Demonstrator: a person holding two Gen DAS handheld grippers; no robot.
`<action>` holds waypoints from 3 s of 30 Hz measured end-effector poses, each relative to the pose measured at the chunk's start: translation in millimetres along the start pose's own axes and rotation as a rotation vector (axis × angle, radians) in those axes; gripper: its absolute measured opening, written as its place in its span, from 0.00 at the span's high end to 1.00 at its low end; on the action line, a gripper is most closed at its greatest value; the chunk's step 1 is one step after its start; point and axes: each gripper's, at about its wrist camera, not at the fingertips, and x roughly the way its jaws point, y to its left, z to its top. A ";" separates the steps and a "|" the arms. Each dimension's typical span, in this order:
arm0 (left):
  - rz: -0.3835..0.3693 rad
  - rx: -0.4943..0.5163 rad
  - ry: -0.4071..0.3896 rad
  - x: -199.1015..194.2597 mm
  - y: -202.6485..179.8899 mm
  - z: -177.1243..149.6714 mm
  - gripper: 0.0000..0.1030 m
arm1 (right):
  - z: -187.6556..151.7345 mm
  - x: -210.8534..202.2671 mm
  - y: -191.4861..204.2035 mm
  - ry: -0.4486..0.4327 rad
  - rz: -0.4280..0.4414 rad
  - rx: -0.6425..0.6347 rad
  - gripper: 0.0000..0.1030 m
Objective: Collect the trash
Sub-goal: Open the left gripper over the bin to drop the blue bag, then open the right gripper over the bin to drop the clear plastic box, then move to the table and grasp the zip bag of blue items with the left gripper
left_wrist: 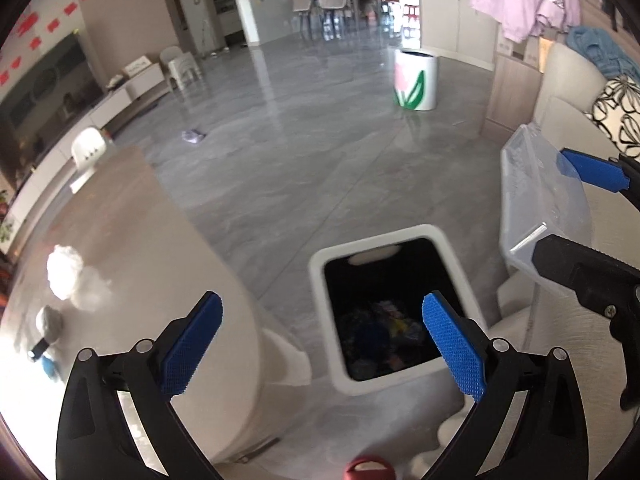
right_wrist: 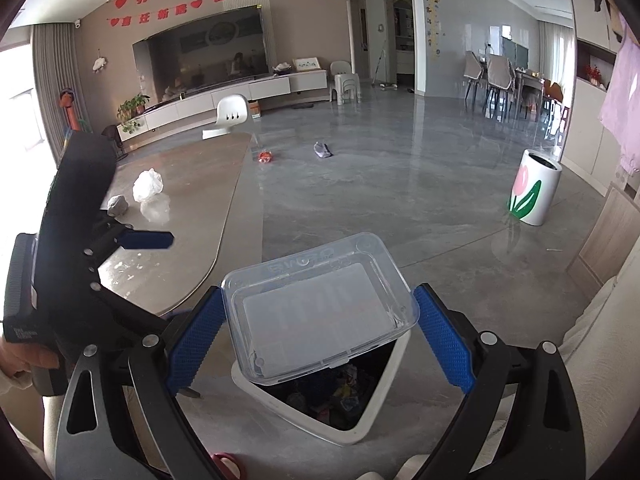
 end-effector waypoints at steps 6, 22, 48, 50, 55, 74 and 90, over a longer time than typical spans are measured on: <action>0.098 -0.093 -0.041 -18.9 49.9 -9.3 0.05 | -10.0 41.8 11.8 0.056 0.043 -0.009 0.09; 0.276 -0.310 -0.079 -60.4 155.3 -46.5 0.05 | -29.4 109.9 8.5 0.234 0.019 -0.052 0.04; 0.471 -0.591 -0.113 -106.5 288.0 -126.7 0.05 | 85.5 69.4 209.4 -0.055 0.295 -0.327 0.04; 0.472 -0.613 -0.097 -96.4 302.6 -133.1 0.05 | 91.6 76.5 228.0 -0.060 0.310 -0.348 0.04; 0.473 -0.663 -0.047 -61.8 334.4 -146.2 0.05 | 102.6 94.1 266.6 -0.069 0.325 -0.393 0.04; 0.331 -0.706 0.068 11.6 367.8 -167.2 0.30 | 109.3 137.7 325.3 -0.032 0.371 -0.442 0.04; 0.377 -0.748 -0.046 -77.3 394.2 -206.5 0.91 | 105.9 180.1 413.7 0.037 0.475 -0.499 0.04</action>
